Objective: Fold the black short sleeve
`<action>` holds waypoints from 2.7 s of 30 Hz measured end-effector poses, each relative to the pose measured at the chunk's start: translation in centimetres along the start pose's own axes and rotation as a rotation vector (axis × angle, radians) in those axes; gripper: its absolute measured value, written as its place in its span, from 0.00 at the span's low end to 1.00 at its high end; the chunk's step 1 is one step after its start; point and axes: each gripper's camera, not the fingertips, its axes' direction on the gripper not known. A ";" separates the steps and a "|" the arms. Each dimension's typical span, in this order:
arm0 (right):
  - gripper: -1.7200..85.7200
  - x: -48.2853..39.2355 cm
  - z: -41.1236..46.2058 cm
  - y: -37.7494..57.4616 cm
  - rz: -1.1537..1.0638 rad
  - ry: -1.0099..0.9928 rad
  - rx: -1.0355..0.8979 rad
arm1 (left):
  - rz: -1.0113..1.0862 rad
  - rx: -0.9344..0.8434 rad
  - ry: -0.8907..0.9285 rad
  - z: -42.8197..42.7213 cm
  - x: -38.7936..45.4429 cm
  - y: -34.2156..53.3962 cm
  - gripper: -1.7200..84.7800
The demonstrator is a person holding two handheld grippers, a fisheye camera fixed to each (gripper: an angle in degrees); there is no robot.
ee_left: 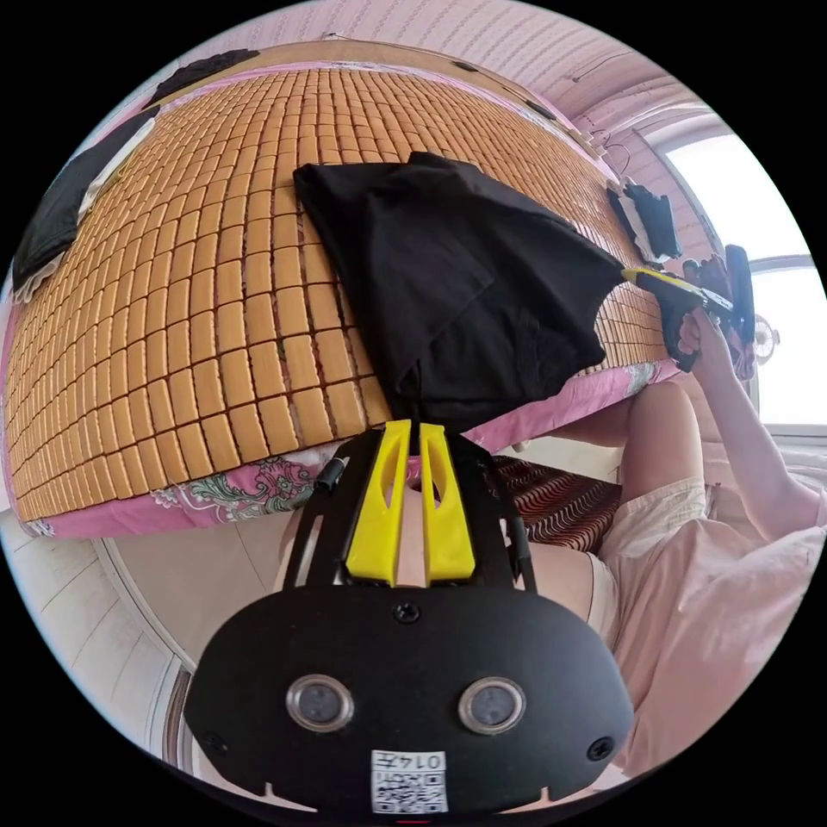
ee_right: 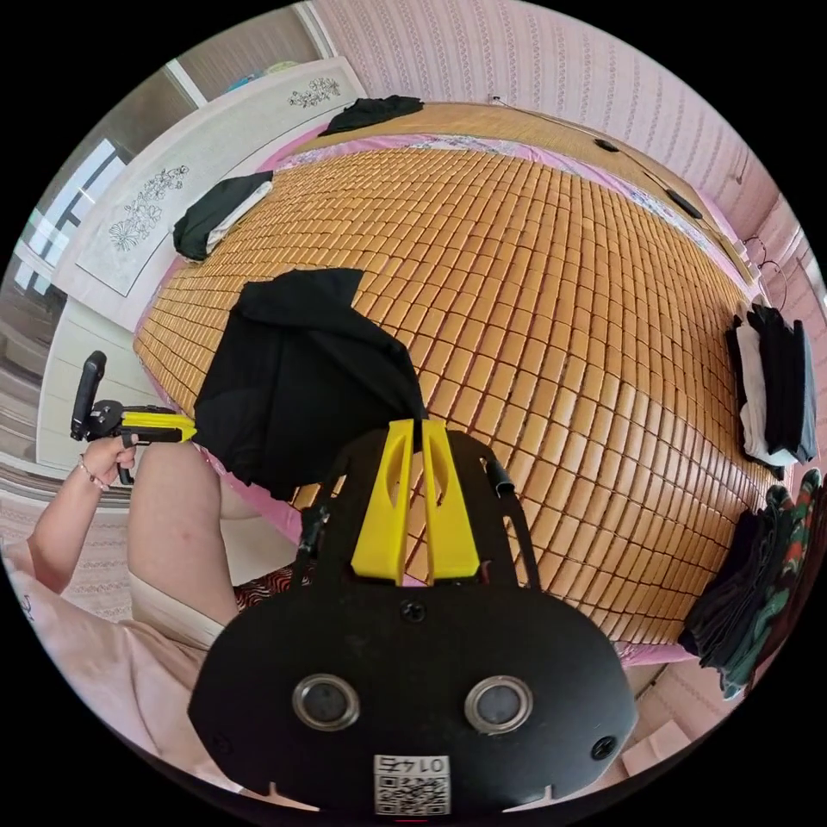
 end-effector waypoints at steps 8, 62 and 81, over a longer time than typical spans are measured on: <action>0.03 6.8 -7.7 7.9 0.190 -0.174 0.139 | 0.107 0.052 -0.050 -2.7 5.1 3.6 0.01; 0.03 9.3 -49.3 9.5 0.022 -0.234 0.809 | 0.052 1.096 0.070 -45.6 22.8 9.2 0.01; 0.03 16.5 -13.6 16.5 0.343 -0.242 0.096 | -0.164 0.334 0.137 -4.9 5.1 0.6 0.01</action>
